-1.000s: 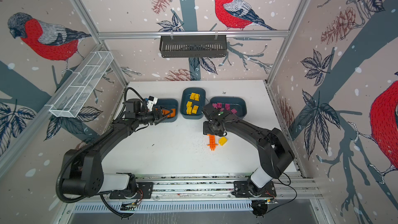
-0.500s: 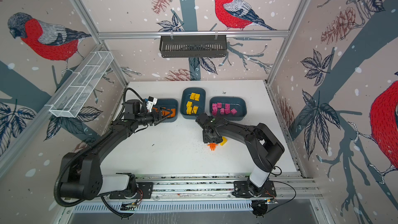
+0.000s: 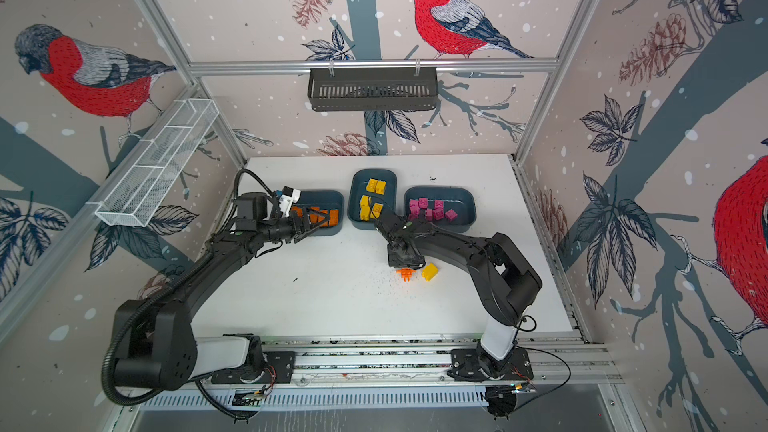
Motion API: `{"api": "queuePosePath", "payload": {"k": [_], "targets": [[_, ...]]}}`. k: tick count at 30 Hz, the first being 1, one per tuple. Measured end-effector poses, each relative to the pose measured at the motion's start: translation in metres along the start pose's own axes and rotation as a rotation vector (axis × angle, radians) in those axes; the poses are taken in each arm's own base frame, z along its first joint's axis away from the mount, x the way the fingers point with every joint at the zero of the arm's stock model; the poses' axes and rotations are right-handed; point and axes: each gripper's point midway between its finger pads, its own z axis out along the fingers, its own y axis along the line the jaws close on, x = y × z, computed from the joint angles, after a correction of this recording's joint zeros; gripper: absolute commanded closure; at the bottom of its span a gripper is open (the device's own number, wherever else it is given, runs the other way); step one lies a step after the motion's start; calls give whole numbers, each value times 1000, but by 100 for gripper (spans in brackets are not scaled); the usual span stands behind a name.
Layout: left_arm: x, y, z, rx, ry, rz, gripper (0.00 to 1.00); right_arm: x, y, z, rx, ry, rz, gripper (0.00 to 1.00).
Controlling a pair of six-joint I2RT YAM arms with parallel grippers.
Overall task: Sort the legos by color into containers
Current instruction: 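Lower the right gripper onto the orange plate and grasp it, then carry the orange plate to the orange bin and release it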
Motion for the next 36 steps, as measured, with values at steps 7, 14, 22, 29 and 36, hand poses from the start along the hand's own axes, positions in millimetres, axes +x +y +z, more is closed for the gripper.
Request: {"api": "queuePosePath", "payload": {"k": [7, 14, 22, 29, 36], "targets": [[-15, 7, -27, -44, -66, 1, 6, -63, 73, -49, -214, -127, -26, 71], [-27, 20, -47, -177, -83, 34, 6, -111, 160, -53, -435, -197, -69, 71], [-29, 38, -64, -315, -84, 48, 6, -156, 215, -36, -555, -289, -125, 69], [-24, 44, -66, -338, -70, 40, 6, -178, 236, -12, -586, -332, -144, 56], [-21, 48, -66, -344, -59, 38, 6, -179, 235, 2, -571, -320, -148, 33]]}}
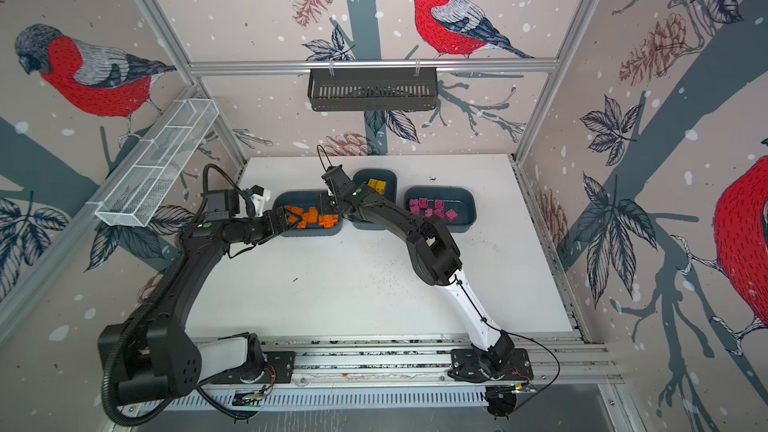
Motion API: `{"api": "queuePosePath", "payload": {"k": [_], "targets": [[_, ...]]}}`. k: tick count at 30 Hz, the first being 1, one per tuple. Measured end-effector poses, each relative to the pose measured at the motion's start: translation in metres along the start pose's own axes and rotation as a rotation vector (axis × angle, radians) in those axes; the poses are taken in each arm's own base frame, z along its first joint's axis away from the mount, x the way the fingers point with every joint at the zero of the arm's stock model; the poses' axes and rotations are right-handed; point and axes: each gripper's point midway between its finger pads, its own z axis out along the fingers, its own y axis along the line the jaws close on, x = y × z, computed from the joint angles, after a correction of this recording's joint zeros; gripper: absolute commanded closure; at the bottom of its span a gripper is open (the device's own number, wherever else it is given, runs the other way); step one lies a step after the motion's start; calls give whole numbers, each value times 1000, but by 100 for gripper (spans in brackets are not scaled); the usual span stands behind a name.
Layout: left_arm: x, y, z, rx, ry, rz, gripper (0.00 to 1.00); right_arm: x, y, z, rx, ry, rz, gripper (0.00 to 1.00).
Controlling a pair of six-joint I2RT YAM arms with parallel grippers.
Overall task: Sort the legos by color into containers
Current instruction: 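Carry the orange plate to the orange bin and release it, then lower the right gripper onto the long yellow brick and grasp it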
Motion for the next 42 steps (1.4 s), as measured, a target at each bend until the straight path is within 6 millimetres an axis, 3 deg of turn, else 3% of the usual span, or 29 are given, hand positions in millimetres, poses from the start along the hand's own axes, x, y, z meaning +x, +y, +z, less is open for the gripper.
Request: {"api": "queuePosePath", "payload": {"k": [5, 10, 13, 18, 21, 24, 29, 36, 42], "targets": [[5, 1, 3, 11, 17, -1, 6, -14, -7, -30, 26, -16, -5, 28], [13, 2, 9, 45, 40, -19, 6, -13, -21, -103, 97, -21, -8, 22], [14, -1, 11, 73, 40, -28, 6, 7, -44, -137, 175, 13, 11, 21], [13, -6, 15, 127, 34, -44, 6, 65, -117, -187, 379, 107, 70, 22], [13, -10, 17, 161, 32, -58, 6, 90, -153, -205, 471, 128, 100, 24], [14, -12, 17, 185, 33, -74, 6, 114, -181, -208, 537, 155, 123, 26], [12, -16, 16, 198, 27, -76, 6, 136, -222, -204, 615, 174, 165, 33], [12, -18, 14, 199, 21, -70, 6, 149, -248, -181, 633, 181, 193, 42], [13, -18, 14, 197, 24, -71, 6, 153, -257, -168, 638, 188, 197, 51]]}}
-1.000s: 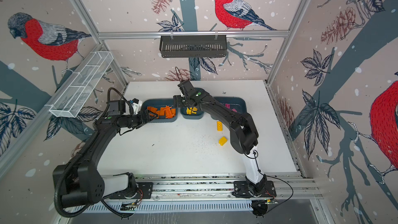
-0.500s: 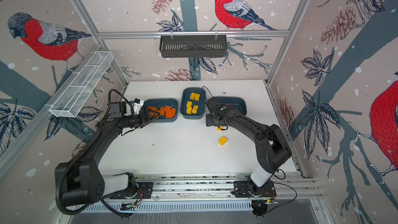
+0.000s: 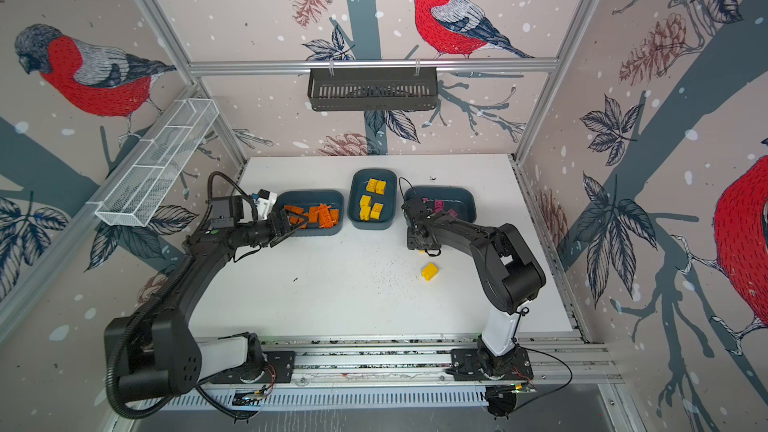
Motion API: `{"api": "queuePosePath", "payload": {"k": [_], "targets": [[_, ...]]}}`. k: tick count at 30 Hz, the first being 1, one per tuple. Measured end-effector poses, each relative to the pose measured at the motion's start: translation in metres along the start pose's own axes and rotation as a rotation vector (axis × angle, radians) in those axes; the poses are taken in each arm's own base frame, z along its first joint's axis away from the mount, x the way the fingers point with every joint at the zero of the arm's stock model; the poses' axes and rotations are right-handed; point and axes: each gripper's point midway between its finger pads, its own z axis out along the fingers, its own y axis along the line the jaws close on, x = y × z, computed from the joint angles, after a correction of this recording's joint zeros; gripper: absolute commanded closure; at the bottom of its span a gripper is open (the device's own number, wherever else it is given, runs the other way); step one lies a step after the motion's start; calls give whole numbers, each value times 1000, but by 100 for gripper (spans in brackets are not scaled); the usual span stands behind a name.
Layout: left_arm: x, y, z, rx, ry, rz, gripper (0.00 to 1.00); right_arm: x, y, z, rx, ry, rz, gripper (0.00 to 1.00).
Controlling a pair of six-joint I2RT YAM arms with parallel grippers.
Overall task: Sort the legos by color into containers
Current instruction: 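Lower the right gripper onto the long yellow brick and grasp it, then carry the long yellow brick to the yellow bin and release it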
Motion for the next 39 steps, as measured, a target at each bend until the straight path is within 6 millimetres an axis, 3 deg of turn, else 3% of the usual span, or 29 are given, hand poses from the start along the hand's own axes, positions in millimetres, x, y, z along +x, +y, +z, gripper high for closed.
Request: {"api": "queuePosePath", "payload": {"k": [5, 9, 12, 17, 20, 22, 30, 36, 39], "targets": [[-1, 0, 0, 0, -1, 12, 6, -4, 0, 7, -1, -10, 0, 67], [-1, -1, -1, -2, 2, 15, 6, -4, 8, -1, -14, -11, -31, 71], [0, 0, 0, -4, 9, 10, 6, -12, 32, -25, -67, -42, -64, 72], [-2, 0, 0, -7, 9, 10, 6, -29, 88, -67, -206, -90, -107, 72], [-4, -1, 0, -6, 7, 12, 6, -55, 118, -88, -279, -143, -112, 72], [-6, -2, 0, -5, 5, 16, 6, -73, 130, -90, -296, -172, -104, 72], [-6, -5, -3, -5, 2, 18, 6, -129, 153, -48, -248, -199, -65, 72], [-4, -6, -4, -8, 6, 19, 6, -155, 141, -12, -151, -210, -13, 71], [-3, -6, -4, -11, 8, 29, 6, -158, 128, 1, -109, -203, 1, 61]]}}
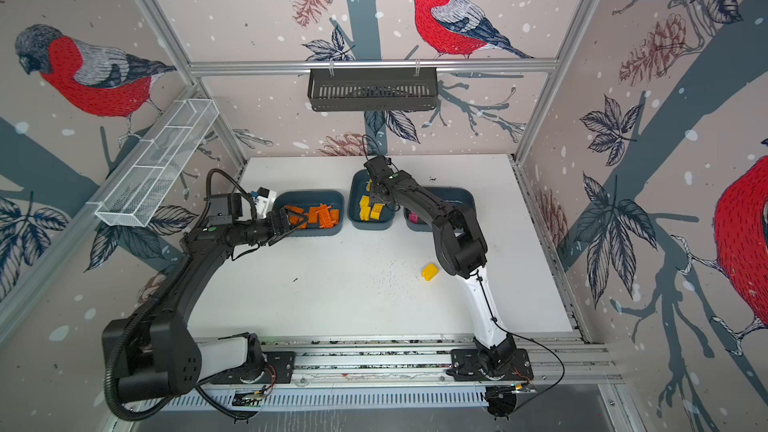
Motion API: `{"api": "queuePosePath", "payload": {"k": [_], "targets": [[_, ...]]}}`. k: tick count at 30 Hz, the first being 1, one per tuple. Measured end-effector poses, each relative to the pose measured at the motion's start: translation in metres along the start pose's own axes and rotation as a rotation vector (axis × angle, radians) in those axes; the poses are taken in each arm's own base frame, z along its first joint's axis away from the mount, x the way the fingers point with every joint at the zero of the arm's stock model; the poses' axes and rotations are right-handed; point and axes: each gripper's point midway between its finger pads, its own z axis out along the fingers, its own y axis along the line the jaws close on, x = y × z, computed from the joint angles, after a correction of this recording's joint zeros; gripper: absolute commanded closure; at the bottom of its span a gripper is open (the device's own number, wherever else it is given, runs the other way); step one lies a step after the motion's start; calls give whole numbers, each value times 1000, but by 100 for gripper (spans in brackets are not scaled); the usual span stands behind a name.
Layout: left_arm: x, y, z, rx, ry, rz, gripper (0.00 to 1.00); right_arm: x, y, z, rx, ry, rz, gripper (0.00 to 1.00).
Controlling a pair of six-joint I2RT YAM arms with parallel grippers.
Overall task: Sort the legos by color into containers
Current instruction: 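Carry the long yellow brick to the yellow bin and release it, then lower the right gripper onto the small yellow brick and grasp it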
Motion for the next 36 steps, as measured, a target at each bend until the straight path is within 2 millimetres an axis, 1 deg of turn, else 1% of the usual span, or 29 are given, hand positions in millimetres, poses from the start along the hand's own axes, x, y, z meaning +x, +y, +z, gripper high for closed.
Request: {"api": "queuePosePath", "payload": {"k": [2, 4, 7, 10, 12, 16, 17, 19, 21, 23, 28, 32, 33, 36], "targets": [[1, 1, 0, -1, 3, -2, 6, -1, -6, 6, 15, 0, 6, 49], [2, 2, 1, -3, 9, -6, 6, -2, -6, 10, 17, -1, 3, 42], [3, 2, 1, -4, 12, -9, 6, -5, -7, 9, 9, -2, -10, 36], [3, 3, 1, -5, 13, -10, 6, -10, -5, 0, -5, -9, -8, 36], [3, 3, 1, -5, 13, -10, 6, -17, -5, -13, -14, -22, -4, 35], [4, 4, 2, -5, 16, -14, 6, -26, 0, -56, -48, -61, -1, 31], [4, 4, 3, -6, 18, -16, 6, -25, 1, -67, -57, -67, -1, 30], [5, 6, 3, -7, 21, -20, 6, -16, 1, -86, -68, -59, 10, 26], [5, 7, 4, -7, 23, -24, 6, 3, -5, -101, -66, -25, 23, 22], [5, 7, 5, -6, 23, -24, 6, 25, -16, -113, -60, 12, 51, 20], [7, 11, 8, 0, 24, -28, 6, 90, -60, -146, -19, 116, 194, 15], [9, 12, 11, 7, 30, -28, 6, 143, -88, -154, 12, 210, 327, 15], [9, 12, 11, 9, 30, -27, 6, 157, -99, -156, 33, 233, 371, 16], [9, 11, 12, 15, 31, -26, 6, 188, -122, -155, 78, 284, 491, 17]]}}
